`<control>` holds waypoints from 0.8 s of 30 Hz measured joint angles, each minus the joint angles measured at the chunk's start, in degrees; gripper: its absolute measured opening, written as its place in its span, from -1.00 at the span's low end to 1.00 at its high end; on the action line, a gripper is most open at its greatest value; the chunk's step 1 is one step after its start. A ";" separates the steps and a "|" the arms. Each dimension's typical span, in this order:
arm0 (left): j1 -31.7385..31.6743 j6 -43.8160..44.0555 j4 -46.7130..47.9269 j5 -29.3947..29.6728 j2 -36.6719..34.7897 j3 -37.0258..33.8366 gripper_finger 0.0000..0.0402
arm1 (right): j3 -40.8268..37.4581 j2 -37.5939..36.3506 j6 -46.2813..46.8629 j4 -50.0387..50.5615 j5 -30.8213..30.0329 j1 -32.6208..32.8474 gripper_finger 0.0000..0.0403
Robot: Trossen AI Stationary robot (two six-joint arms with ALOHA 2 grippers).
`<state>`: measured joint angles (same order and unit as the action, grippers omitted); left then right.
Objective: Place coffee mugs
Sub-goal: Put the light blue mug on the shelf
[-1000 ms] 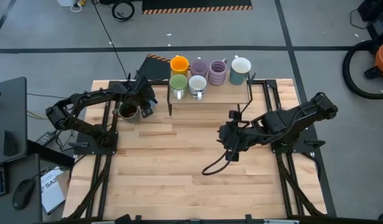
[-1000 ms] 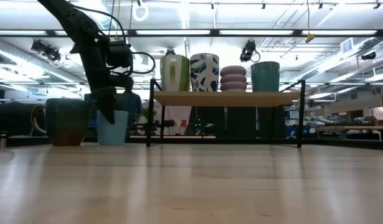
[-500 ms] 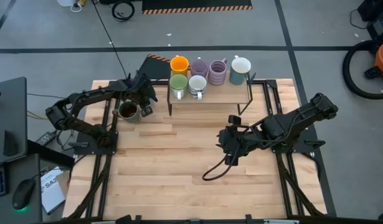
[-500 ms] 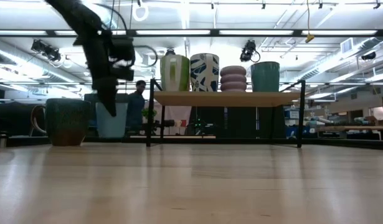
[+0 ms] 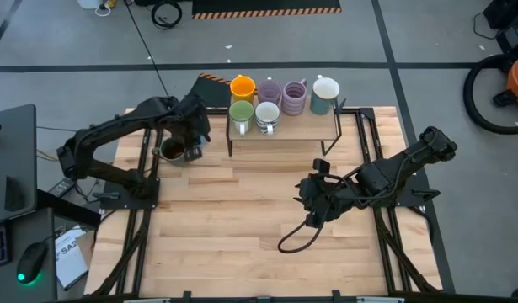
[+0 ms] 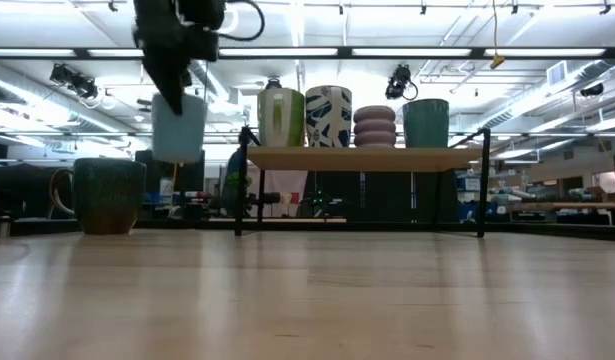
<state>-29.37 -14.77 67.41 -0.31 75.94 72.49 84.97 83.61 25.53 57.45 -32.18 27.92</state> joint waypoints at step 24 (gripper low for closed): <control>42.98 7.86 -16.79 -3.82 2.18 0.20 -0.81 | -24.29 0.00 -6.43 -32.17 -0.39 -1.87 -0.21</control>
<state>13.61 -6.91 50.62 -4.13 78.13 72.69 60.68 83.61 19.10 25.28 -32.57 26.05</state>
